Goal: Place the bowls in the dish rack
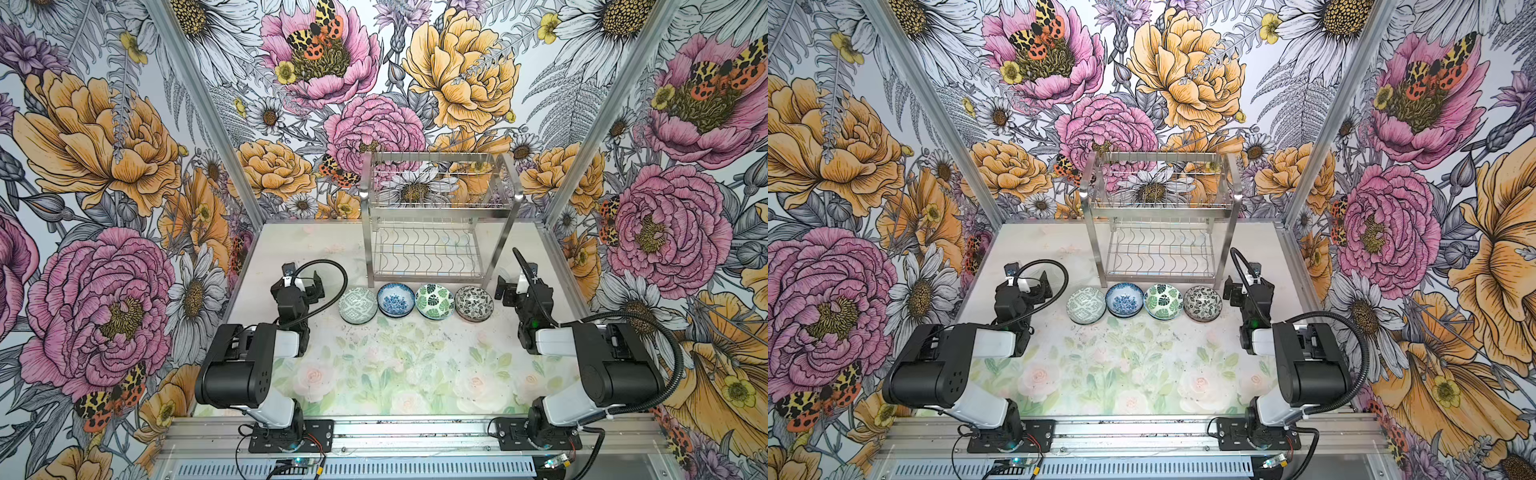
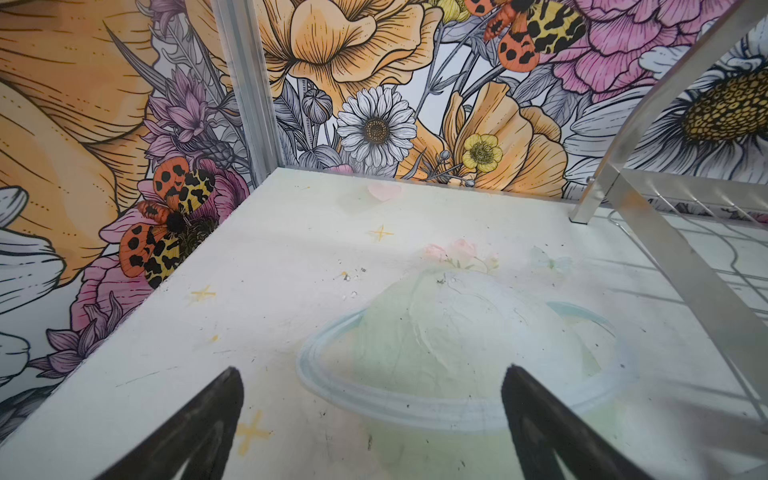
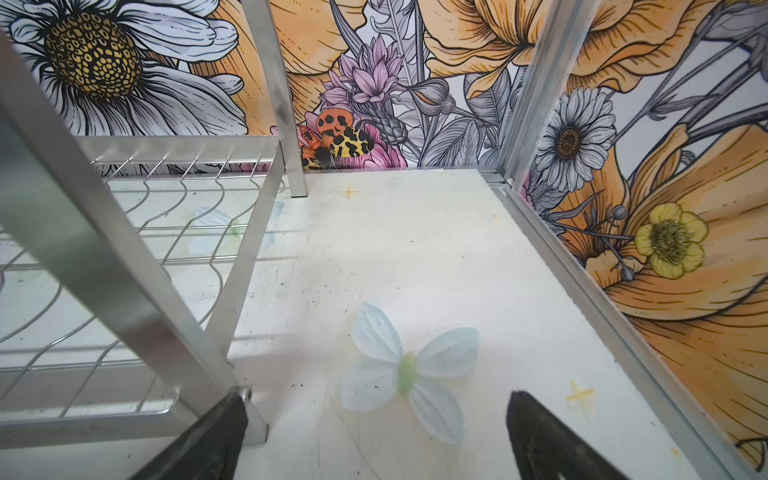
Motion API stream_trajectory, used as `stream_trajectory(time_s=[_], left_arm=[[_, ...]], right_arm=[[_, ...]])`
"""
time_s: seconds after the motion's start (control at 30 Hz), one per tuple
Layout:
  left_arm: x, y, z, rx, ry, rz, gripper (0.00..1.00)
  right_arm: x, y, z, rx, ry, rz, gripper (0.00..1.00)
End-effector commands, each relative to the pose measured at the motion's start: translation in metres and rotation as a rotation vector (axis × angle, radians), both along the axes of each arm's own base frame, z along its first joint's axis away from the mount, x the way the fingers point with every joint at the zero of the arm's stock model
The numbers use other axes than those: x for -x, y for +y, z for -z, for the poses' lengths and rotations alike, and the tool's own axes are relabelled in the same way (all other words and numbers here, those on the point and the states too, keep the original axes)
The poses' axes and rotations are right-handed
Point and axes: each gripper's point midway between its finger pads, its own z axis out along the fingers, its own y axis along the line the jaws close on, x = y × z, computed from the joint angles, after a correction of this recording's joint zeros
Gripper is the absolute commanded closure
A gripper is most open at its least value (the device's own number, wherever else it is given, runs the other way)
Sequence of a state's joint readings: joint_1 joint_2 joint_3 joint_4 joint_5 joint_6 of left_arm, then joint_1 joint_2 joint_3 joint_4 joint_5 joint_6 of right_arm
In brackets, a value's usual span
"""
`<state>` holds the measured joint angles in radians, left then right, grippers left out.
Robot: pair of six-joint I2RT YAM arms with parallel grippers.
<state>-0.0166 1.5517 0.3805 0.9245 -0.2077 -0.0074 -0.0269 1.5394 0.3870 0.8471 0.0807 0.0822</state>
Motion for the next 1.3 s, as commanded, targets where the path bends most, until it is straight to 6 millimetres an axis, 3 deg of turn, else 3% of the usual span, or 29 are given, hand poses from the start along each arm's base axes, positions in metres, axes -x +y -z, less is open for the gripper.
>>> stream_trajectory(time_s=[0.0, 1.07, 1.2, 1.27], left_arm=[[0.0, -0.003, -0.003, -0.002, -0.015, 0.023, 0.01], [0.0, -0.004, -0.004, -0.01, -0.016, 0.024, 0.01], [0.009, 0.0, -0.023, -0.045, -0.029, -0.048, 0.01], [0.018, 0.005, -0.043, -0.049, -0.05, -0.092, 0.01]], right_arm=[[-0.003, 0.001, -0.006, -0.006, -0.021, -0.008, 0.0], [-0.001, -0.003, -0.011, 0.013, -0.031, 0.04, 0.0], [0.008, -0.014, -0.031, 0.018, -0.015, 0.119, 0.0], [0.016, -0.021, -0.047, 0.027, -0.01, 0.181, 0.0]])
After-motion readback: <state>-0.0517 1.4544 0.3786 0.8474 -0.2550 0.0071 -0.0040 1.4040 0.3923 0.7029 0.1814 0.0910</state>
